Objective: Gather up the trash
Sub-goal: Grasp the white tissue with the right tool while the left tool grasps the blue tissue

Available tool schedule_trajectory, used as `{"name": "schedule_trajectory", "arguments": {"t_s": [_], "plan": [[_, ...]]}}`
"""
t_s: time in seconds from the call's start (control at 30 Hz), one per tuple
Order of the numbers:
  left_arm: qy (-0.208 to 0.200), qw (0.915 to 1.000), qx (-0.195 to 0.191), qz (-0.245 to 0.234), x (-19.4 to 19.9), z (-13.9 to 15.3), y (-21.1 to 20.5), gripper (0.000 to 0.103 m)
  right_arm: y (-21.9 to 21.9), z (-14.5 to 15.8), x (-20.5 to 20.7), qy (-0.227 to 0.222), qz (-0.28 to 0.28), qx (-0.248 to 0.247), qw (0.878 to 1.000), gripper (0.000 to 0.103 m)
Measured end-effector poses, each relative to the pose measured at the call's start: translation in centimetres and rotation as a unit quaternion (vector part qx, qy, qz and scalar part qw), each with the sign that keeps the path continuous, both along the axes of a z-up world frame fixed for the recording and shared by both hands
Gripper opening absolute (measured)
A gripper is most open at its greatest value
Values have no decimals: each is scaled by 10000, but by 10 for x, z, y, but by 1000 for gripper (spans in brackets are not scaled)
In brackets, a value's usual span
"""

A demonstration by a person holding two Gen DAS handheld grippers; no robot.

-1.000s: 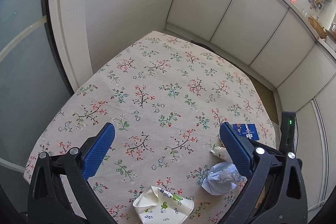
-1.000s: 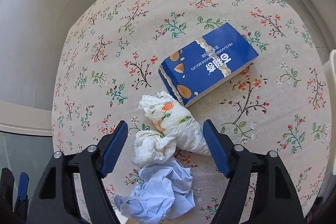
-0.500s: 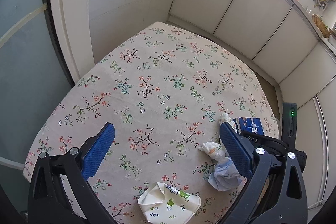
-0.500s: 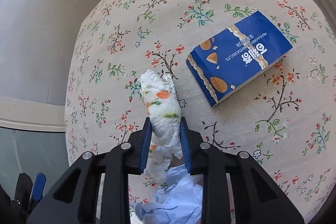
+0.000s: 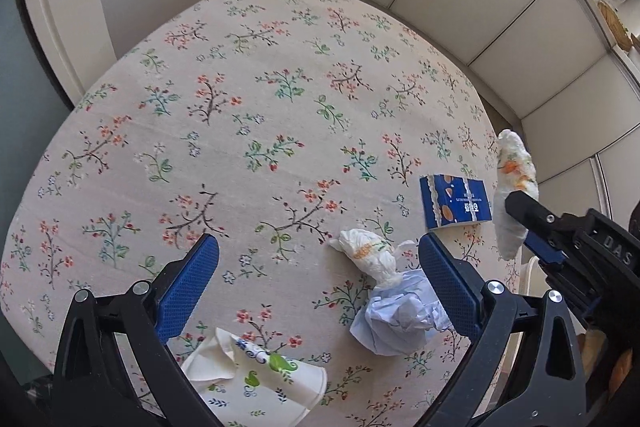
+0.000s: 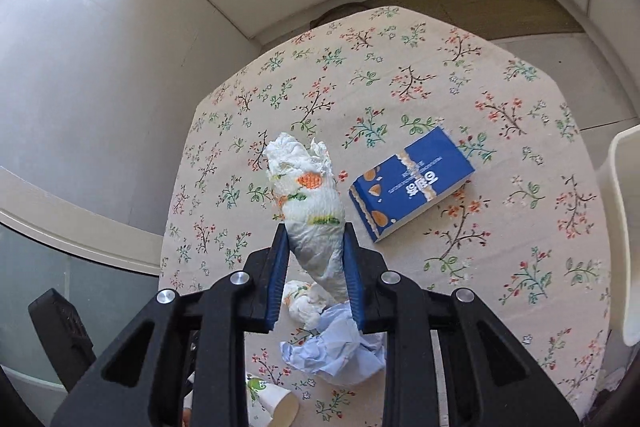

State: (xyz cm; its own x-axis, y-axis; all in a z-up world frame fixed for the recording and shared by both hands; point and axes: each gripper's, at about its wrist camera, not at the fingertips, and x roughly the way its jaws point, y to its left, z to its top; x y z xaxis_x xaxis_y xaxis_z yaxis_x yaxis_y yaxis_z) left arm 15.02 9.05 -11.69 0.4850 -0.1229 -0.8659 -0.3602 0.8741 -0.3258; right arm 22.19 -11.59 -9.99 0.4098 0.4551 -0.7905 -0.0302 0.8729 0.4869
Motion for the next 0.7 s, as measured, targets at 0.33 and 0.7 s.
{"name": "schedule_trajectory", "arguments": {"t_s": [0.33, 0.7], "plan": [[312, 9975, -488, -404, 3, -8, -48, 96, -44, 15, -13, -152, -77, -77, 9998, 27], [540, 9930, -301, -1002, 3, -31, -79, 61, -55, 16, -22, -120, -45, -96, 9999, 27]]}}
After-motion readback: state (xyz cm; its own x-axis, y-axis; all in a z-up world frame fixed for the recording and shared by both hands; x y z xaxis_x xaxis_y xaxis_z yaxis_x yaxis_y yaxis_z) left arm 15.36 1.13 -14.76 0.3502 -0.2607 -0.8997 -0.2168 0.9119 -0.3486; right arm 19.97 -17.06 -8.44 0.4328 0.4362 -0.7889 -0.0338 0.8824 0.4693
